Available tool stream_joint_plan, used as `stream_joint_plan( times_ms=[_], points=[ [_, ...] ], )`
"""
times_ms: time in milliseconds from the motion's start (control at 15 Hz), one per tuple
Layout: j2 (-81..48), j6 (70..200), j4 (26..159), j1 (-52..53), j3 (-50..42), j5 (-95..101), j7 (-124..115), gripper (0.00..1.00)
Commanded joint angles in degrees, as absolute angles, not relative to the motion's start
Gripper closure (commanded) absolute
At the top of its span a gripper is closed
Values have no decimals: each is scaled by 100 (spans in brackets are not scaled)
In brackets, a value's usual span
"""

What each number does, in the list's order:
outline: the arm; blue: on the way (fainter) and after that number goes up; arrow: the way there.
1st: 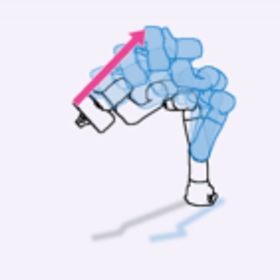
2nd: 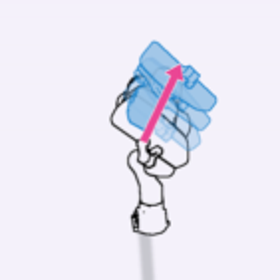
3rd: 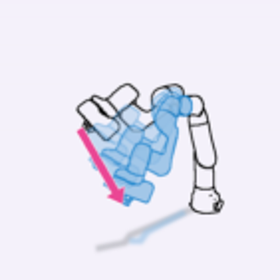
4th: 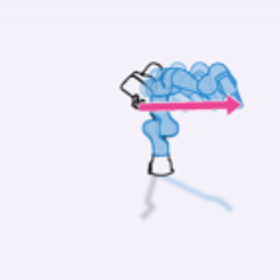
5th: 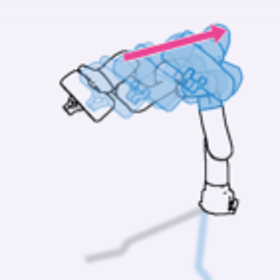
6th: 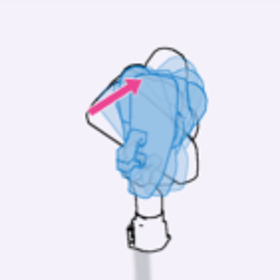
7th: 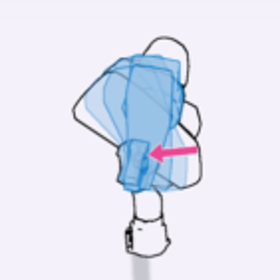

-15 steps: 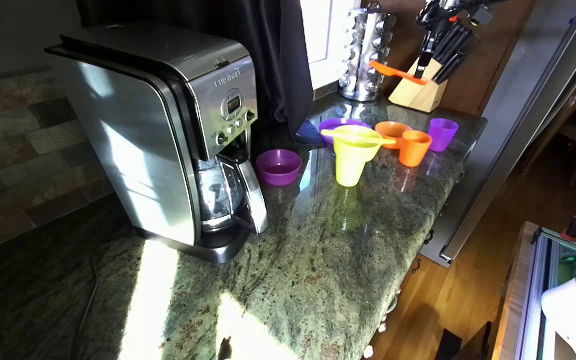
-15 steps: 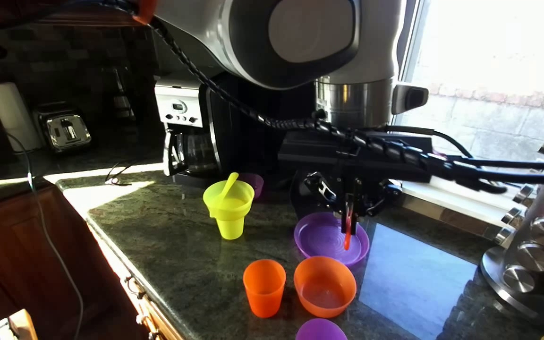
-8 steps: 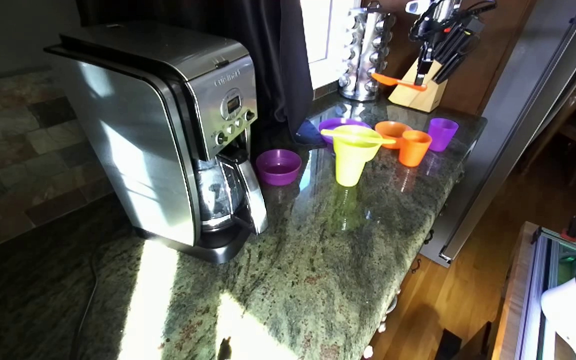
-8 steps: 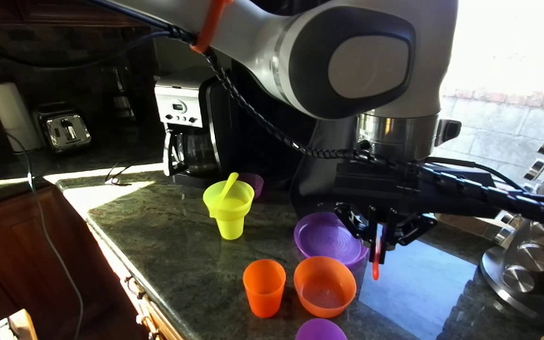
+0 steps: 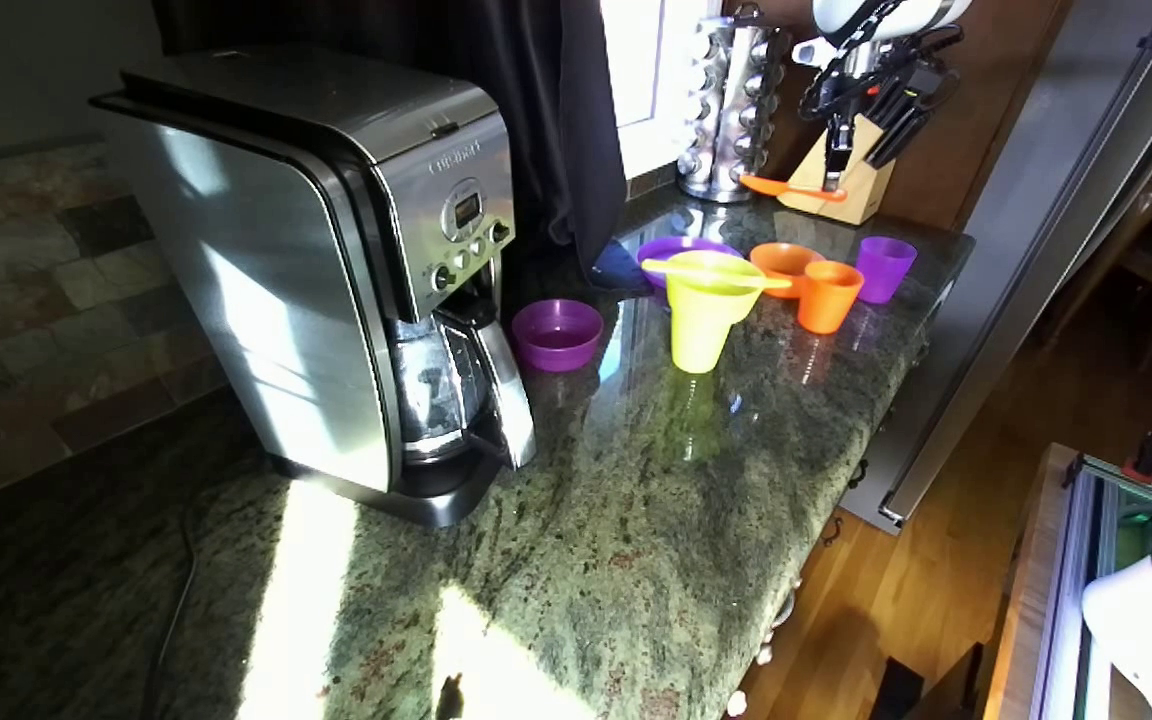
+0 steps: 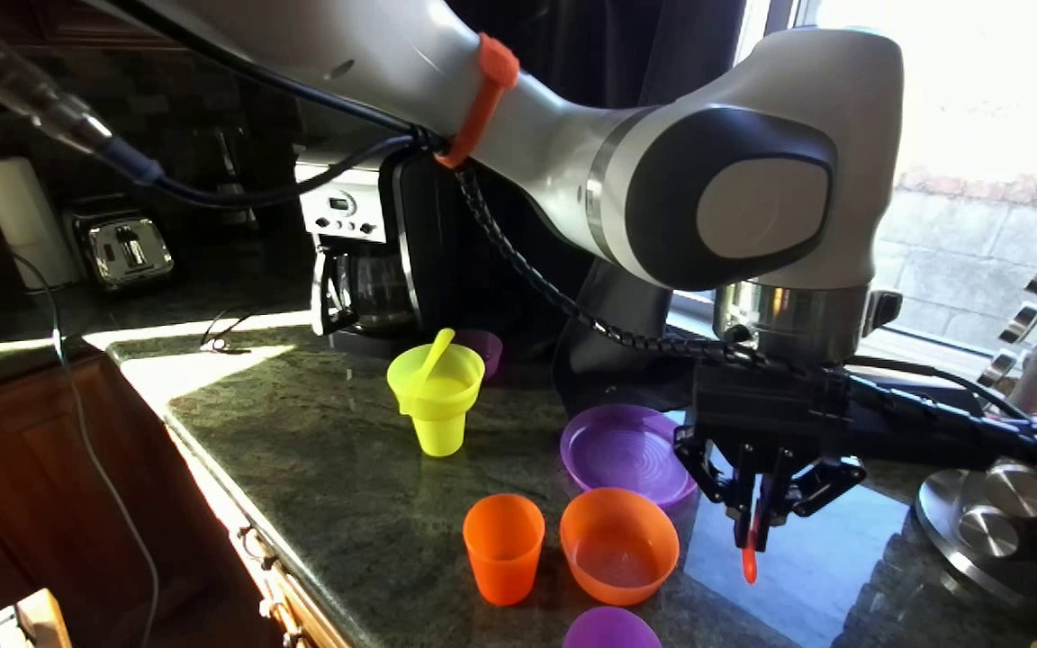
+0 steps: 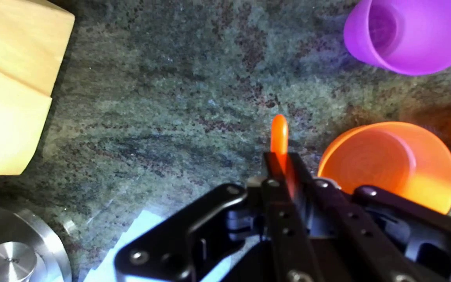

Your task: Remove the orange knife from the orange bowl then place the orange bowl on the right side of the counter, move the orange knife to the right.

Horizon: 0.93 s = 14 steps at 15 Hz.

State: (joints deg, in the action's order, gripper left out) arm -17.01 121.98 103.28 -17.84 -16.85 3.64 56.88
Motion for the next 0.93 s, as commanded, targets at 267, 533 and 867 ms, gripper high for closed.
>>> stream_joint_plan(
  times_ms=[267,533,867],
  points=[
    [-2133,11796,10053,-2006,-1499,849,5885,98],
    [-2217,11884,10114,-2009,-1478,991,5811,98],
    [-2295,11880,10146,-2011,-1433,1037,5788,98]
  ],
)
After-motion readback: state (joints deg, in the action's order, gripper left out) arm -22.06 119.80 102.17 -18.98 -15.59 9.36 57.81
